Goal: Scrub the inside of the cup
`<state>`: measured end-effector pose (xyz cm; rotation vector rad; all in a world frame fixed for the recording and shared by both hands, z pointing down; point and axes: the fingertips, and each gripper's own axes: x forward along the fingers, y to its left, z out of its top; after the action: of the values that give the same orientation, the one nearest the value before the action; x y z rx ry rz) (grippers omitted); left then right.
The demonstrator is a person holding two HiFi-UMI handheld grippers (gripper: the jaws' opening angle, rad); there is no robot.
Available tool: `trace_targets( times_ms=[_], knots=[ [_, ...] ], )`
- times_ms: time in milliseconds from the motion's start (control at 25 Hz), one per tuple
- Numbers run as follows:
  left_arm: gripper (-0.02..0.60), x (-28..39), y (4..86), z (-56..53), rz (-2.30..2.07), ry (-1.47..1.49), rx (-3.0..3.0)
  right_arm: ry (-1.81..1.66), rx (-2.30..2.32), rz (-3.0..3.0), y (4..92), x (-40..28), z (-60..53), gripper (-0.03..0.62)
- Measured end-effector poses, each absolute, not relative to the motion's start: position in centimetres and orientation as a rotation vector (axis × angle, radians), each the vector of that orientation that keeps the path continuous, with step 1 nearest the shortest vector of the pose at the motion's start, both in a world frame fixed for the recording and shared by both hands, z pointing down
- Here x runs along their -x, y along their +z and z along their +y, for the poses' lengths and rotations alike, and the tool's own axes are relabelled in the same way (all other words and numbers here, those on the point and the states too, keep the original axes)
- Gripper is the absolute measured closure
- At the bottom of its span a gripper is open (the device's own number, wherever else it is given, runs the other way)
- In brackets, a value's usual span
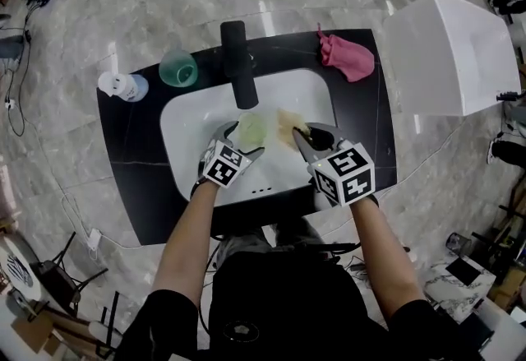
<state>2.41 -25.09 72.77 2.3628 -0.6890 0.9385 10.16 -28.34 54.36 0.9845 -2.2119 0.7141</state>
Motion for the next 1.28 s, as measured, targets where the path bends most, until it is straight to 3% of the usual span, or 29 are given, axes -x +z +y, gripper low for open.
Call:
trace_targets(
  times_ms=[240,360,1280],
  knots=[
    [0.174,-3.4,73.9,-25.9,-0.699,0.877,-2.384,0.737,-0.971,-2.175,55.7,-10.3,-28.0,0.551],
    [0.237,-3.8,74.0,-26.3,-0.713,0.872,-2.425,0.736,-0.961,-2.168,56.0,-10.3,-27.9,0.551],
    [0.244,-4.9,64.8,-22.8,-0.633,0.880,-2.631,0.618,-0.703,-2.208,54.8,-9.7,-26.3,0.551]
  ],
)
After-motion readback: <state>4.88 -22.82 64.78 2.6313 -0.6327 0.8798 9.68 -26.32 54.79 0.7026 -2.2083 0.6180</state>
